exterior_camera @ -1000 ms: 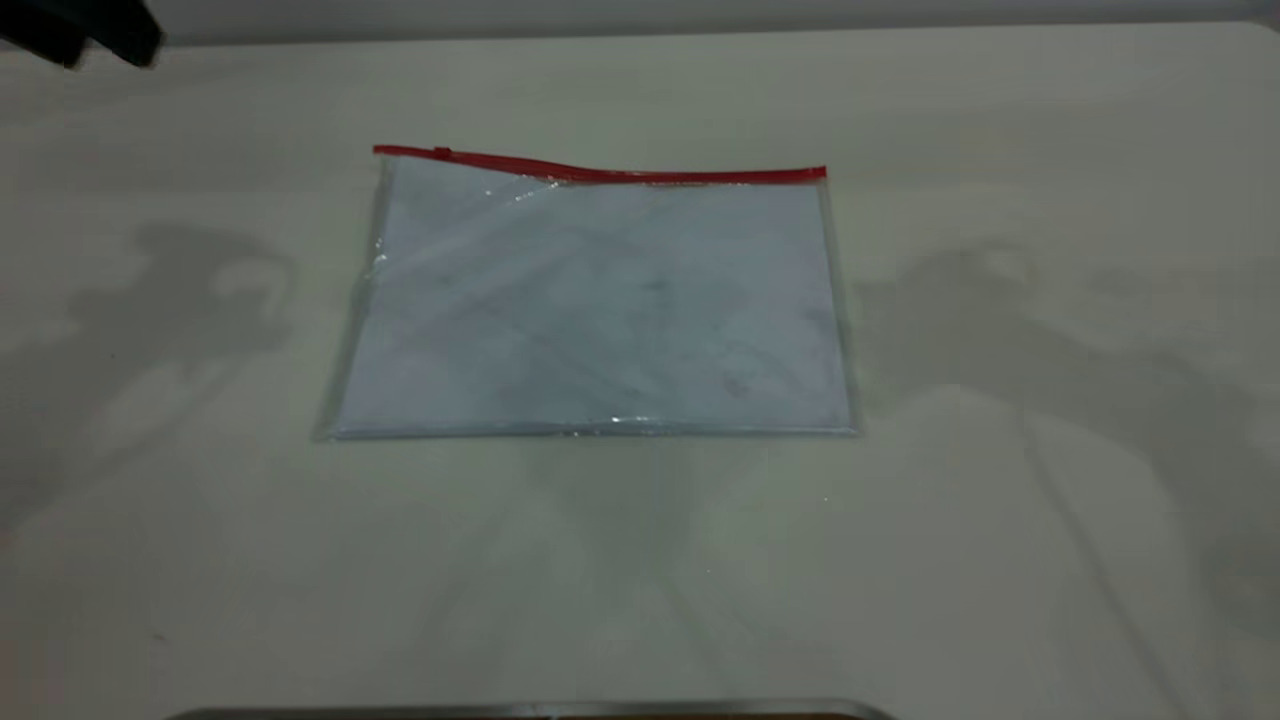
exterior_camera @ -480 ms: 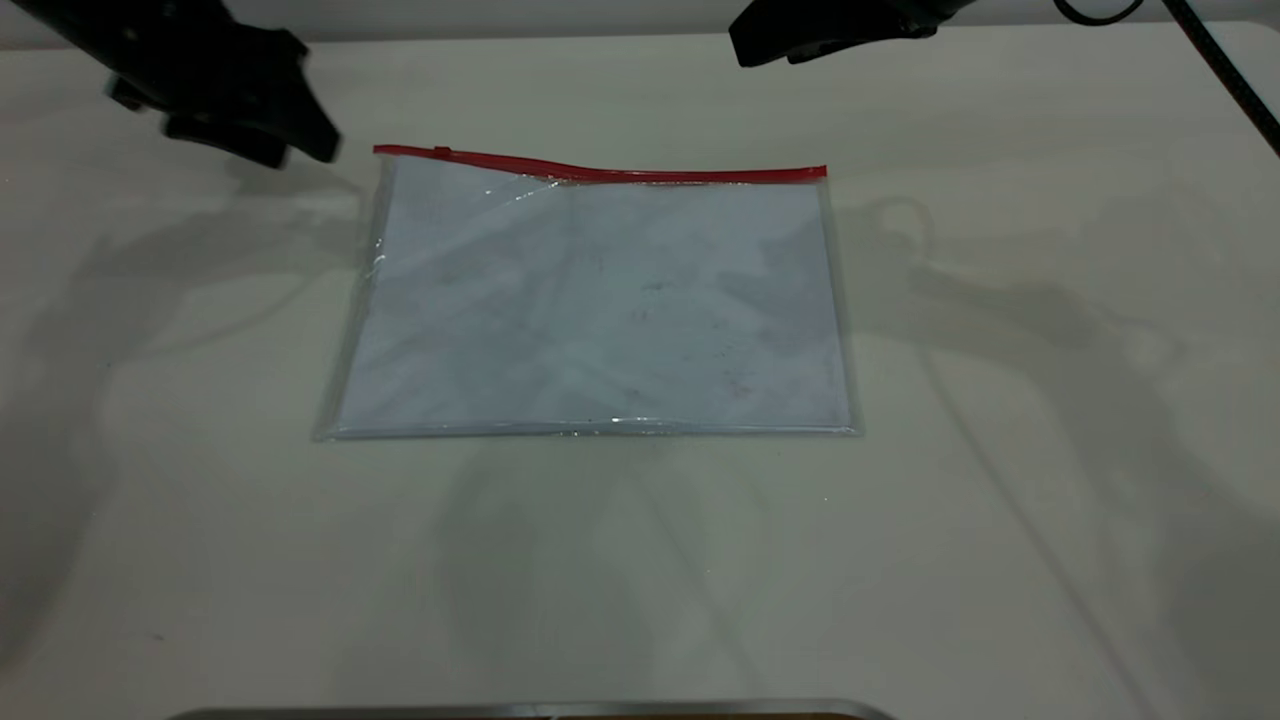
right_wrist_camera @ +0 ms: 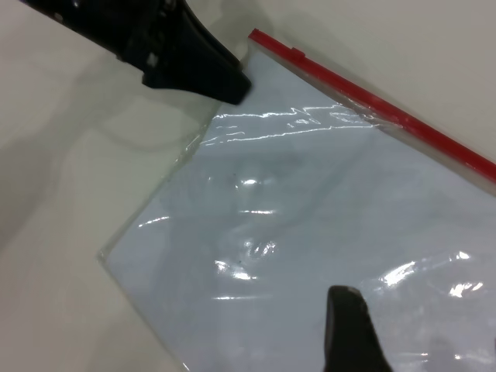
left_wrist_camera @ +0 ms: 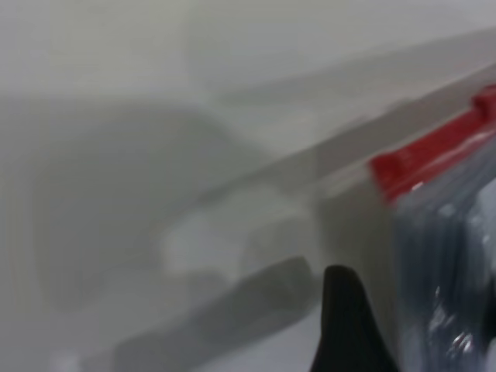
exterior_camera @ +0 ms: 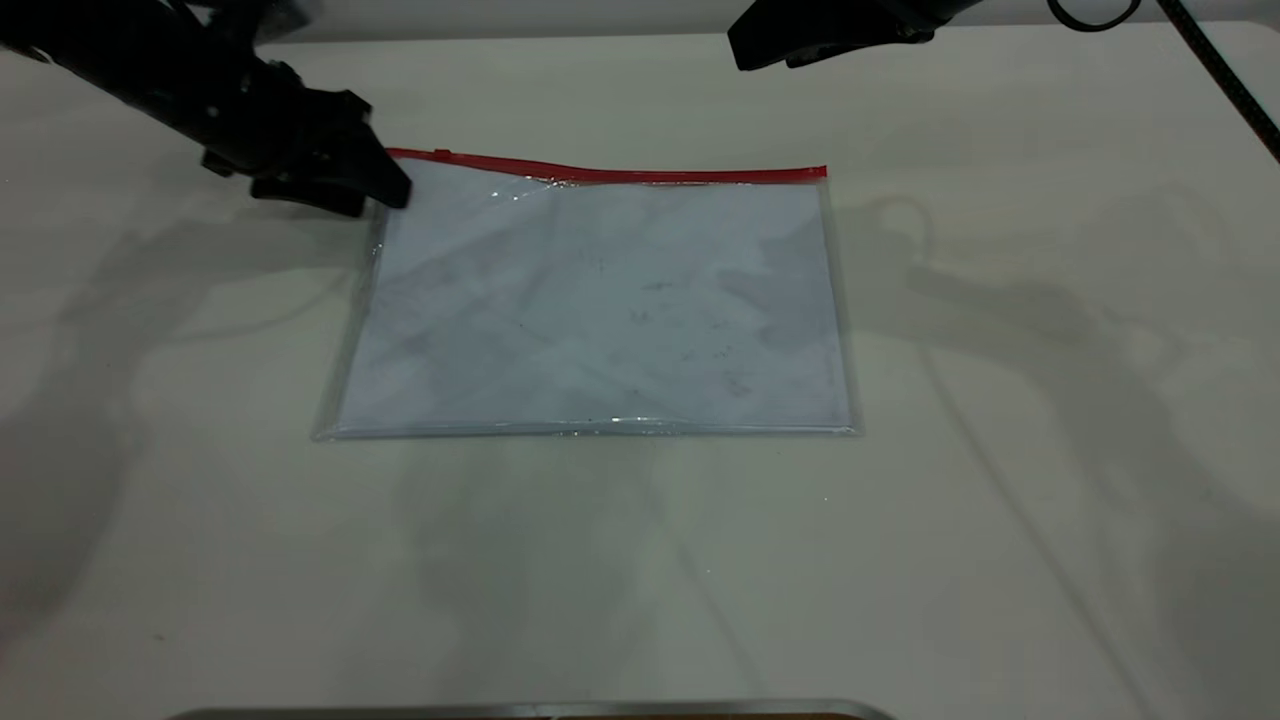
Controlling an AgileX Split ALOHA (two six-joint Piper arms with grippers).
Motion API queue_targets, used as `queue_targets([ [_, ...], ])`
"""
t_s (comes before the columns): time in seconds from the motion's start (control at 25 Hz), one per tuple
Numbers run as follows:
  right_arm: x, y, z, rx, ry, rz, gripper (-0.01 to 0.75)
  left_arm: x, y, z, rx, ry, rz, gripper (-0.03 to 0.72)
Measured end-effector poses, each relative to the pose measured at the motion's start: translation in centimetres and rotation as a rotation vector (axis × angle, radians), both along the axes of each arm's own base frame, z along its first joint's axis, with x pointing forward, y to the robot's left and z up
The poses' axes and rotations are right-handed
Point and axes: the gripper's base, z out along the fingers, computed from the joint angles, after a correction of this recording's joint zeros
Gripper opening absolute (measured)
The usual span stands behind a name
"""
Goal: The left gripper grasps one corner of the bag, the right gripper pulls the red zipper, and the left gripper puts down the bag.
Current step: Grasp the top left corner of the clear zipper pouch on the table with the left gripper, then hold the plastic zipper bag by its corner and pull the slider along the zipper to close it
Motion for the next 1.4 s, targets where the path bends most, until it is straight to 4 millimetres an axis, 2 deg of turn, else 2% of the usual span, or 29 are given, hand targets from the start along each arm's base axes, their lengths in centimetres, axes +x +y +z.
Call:
queue_targets([
  [0.2, 0.0, 0.0, 0.0, -0.001, -0.001, -0.002, 0.482, -0.1, -1.5, -0.3, -0.014, -0.031, -0.042, 0.512],
  [0.32, 0.0, 0.0, 0.0, -0.002, -0.001, -0.003, 0.482, 0.0, -1.7, -0.3, -0.015, -0.043, -0.043, 0.457],
  [0.44, 0.0, 0.0, 0.0, -0.002, -0.001, -0.006, 0.482, 0.1, -1.7, -0.2, -0.019, -0.057, -0.048, 0.317],
  [0.6, 0.3, 0.2, 0.3, 0.015, -0.009, 0.003, 0.475, 0.0, -1.9, -0.2, -0.010, -0.095, -0.117, 0.078],
  [0.64, 0.5, 0.3, 0.6, 0.023, -0.019, 0.011, 0.471, 0.0, -2.0, -0.2, -0.004, -0.112, -0.145, 0.057],
  [0.76, 1.7, 0.9, 1.3, 0.056, -0.053, 0.054, 0.462, 0.0, -2.5, 0.1, 0.018, -0.197, -0.268, 0.053],
  [0.88, 3.2, 1.6, 1.2, 0.082, -0.078, 0.101, 0.462, -0.2, -3.5, 1.1, 0.028, -0.294, -0.429, 0.053],
  [1.16, 6.4, 3.4, -1.1, 0.186, -0.066, 0.189, 0.461, -0.7, -5.7, 5.1, 0.012, -0.487, -0.716, 0.053],
  [1.4, 7.7, 5.5, -3.5, 0.240, -0.039, 0.242, 0.460, -1.1, -6.1, 5.6, 0.012, -0.578, -0.863, 0.053],
])
